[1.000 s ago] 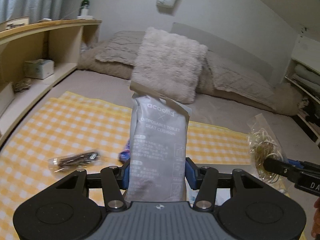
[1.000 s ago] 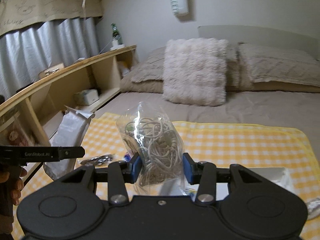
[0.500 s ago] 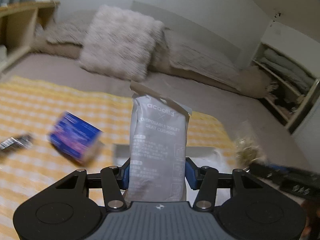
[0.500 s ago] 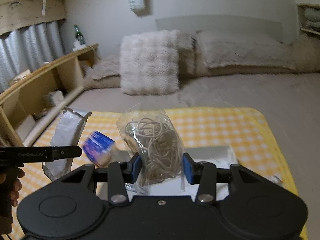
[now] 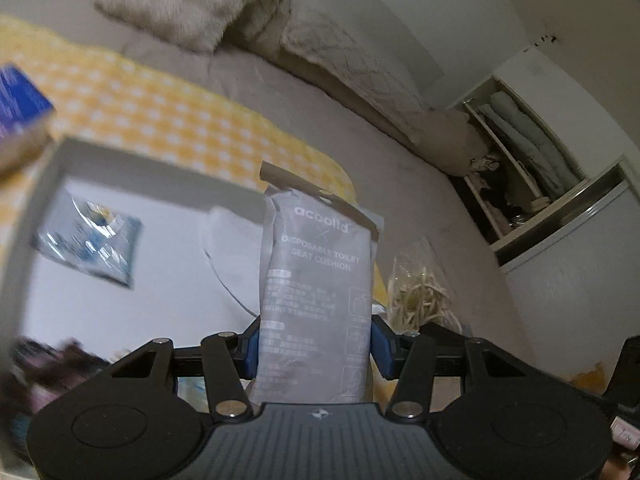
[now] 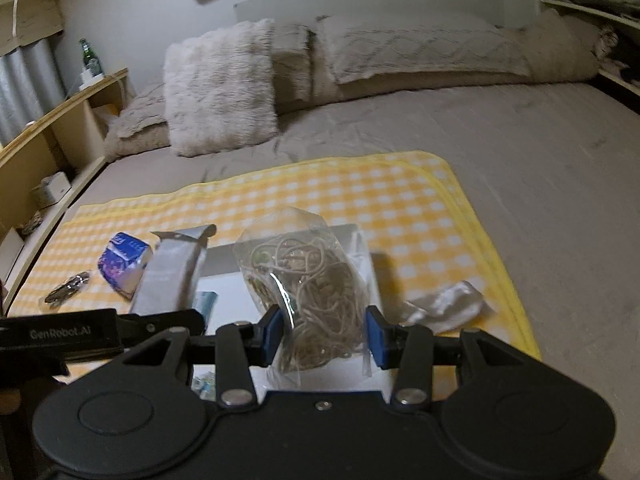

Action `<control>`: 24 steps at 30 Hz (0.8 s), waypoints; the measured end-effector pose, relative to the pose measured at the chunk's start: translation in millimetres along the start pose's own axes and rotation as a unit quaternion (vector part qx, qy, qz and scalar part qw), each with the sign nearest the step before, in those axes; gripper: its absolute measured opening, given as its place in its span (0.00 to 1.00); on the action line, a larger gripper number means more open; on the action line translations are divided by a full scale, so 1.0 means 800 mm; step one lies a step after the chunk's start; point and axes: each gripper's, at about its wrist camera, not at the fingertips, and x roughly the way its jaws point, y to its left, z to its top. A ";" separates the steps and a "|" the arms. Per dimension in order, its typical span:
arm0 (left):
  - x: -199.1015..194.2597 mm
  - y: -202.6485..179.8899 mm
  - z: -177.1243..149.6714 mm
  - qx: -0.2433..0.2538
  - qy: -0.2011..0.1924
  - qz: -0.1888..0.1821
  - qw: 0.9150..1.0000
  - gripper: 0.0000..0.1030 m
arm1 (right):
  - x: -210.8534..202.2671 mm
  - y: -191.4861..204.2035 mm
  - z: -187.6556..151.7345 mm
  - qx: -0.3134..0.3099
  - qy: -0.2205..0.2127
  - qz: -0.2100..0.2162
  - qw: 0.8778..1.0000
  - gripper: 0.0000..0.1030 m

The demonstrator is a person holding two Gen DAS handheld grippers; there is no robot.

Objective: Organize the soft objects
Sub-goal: 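Carry the cushion package and rubber-band bag into the white tray and open both tools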

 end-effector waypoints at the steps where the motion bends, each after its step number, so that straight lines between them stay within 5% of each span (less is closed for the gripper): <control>1: 0.008 0.000 -0.004 -0.009 0.004 -0.008 1.000 0.52 | 0.000 -0.006 -0.001 0.005 0.002 -0.001 1.000 0.44; 10: 0.068 0.014 -0.035 -0.086 0.026 -0.023 0.996 0.52 | 0.012 -0.035 -0.017 0.056 0.033 0.008 0.998 0.44; 16: 0.071 0.043 -0.030 -0.155 -0.021 0.002 0.988 0.52 | 0.024 -0.028 -0.021 0.069 0.047 0.023 0.996 0.44; 21: 0.060 0.064 -0.024 -0.220 -0.078 0.013 0.972 0.72 | 0.039 -0.017 -0.023 0.068 0.058 0.026 0.996 0.44; 24: 0.071 0.065 -0.018 -0.222 -0.038 0.018 0.974 0.78 | 0.048 -0.013 -0.025 0.073 0.068 0.022 0.995 0.44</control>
